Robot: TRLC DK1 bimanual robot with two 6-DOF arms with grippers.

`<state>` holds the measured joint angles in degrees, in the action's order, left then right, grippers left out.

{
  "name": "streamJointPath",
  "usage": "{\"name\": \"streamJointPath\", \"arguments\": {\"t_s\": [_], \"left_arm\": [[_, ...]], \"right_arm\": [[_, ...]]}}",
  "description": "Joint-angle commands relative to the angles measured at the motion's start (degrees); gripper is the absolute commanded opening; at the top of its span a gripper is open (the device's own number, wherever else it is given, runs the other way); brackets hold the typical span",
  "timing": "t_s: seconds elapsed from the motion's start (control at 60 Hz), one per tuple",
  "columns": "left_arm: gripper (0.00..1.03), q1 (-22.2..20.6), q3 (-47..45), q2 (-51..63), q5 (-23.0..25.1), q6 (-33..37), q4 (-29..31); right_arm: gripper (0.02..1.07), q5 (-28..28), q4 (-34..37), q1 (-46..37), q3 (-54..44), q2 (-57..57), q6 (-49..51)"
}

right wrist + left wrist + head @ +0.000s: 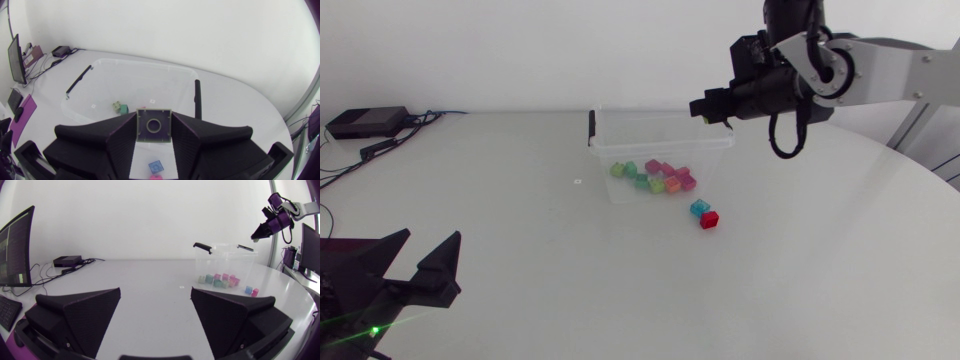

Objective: Pick up the duplo bricks and place them in the container

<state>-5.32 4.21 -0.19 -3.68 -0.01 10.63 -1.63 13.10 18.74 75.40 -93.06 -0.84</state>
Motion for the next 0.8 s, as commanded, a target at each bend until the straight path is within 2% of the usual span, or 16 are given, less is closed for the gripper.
{"name": "streamJointPath", "arguments": {"t_s": [0.0, 0.217, 0.25, 0.283, 0.317, 0.367, 0.5, 0.783], "left_arm": [[0.98, 0.22, -1.04, -0.52, 0.08, -0.16, 0.0], [0.98, 0.22, -1.04, -0.52, 0.08, -0.16, 0.0], [0.98, 0.22, -1.04, -0.52, 0.08, -0.16, 0.0], [0.98, 0.22, -1.04, -0.52, 0.08, -0.16, 0.0], [0.98, 0.22, -1.04, -0.52, 0.08, -0.16, 0.0], [0.98, 0.22, -1.04, -0.52, 0.08, -0.16, -0.09], [0.98, 0.22, -1.04, -0.52, 0.08, -0.16, 0.0], [0.98, 0.22, -1.04, -0.52, 0.08, -0.16, 0.0]], "right_arm": [[0.35, 0.4, -2.2, 0.68, 2.3, -4.06, 0.75], [0.38, 0.66, -6.78, 1.12, 6.34, -12.15, 1.63], [0.5, 0.84, -6.69, 1.3, 7.05, -13.12, 1.81], [0.67, 0.84, -5.98, 1.3, 7.66, -13.56, 1.98], [0.89, 1.1, -4.05, 1.38, 8.72, -13.82, 2.34], [1.0, 1.19, -3.35, 1.38, 8.8, -13.12, 2.69], [1.02, 0.57, -2.12, 0.07, 6.69, -8.19, 4.18], [1.02, -7.86, 0.34, -4.42, -11.76, 9.47, 9.28]]}}
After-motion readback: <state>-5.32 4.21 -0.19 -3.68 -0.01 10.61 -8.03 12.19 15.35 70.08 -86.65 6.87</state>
